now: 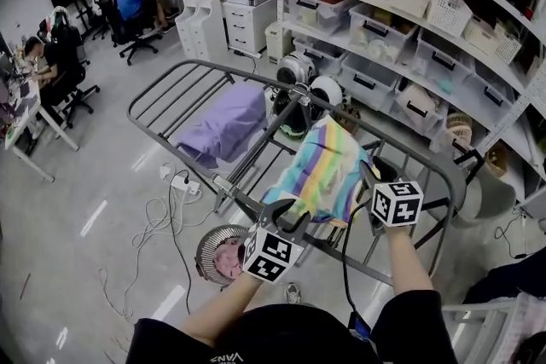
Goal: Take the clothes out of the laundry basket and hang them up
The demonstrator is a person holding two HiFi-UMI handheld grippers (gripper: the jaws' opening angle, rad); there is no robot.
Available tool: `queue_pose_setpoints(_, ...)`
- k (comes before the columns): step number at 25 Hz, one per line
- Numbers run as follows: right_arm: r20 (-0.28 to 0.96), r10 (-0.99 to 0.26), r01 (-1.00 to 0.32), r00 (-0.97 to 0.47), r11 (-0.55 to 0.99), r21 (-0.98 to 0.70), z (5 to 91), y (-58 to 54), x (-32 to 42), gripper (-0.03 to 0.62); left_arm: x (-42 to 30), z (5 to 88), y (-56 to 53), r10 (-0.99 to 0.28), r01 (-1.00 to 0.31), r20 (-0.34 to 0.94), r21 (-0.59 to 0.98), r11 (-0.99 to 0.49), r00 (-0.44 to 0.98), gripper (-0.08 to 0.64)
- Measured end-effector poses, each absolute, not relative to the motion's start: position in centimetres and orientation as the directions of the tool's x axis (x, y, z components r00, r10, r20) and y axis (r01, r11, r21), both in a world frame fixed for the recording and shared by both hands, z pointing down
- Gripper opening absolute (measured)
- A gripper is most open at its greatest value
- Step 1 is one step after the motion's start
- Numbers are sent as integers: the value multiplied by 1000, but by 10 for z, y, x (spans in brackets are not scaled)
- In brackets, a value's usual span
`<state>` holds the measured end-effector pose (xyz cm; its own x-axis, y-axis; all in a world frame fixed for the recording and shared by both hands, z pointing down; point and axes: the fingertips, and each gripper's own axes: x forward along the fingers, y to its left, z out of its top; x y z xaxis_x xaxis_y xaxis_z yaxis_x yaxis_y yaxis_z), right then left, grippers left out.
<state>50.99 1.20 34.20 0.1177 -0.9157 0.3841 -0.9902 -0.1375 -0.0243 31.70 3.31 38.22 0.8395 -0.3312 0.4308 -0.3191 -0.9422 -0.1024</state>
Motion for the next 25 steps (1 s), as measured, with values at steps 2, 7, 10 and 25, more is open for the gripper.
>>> queue_pose_setpoints(2, 324, -939, -988, 115, -142, -63, 329, 10, 484, 155, 299, 372, 23, -353, -343, 398, -100, -934, 847, 127)
queue_pose_setpoints(7, 227, -967, -986, 117, -140, -88, 304, 11, 426, 149, 255, 341, 3, -414, -401, 318, -110, -910, 853, 127)
queue_pose_setpoints(10, 189, -975, -987, 120, -138, -87, 298, 11, 386, 135, 222, 331, -6, -438, -421, 284, -121, -899, 853, 127)
queue_pose_setpoints(25, 142, -985, -988, 97, -113, -106, 302, 16, 241, 6, 97, 320, -33, -452, -446, 204, -76, -892, 868, 60)
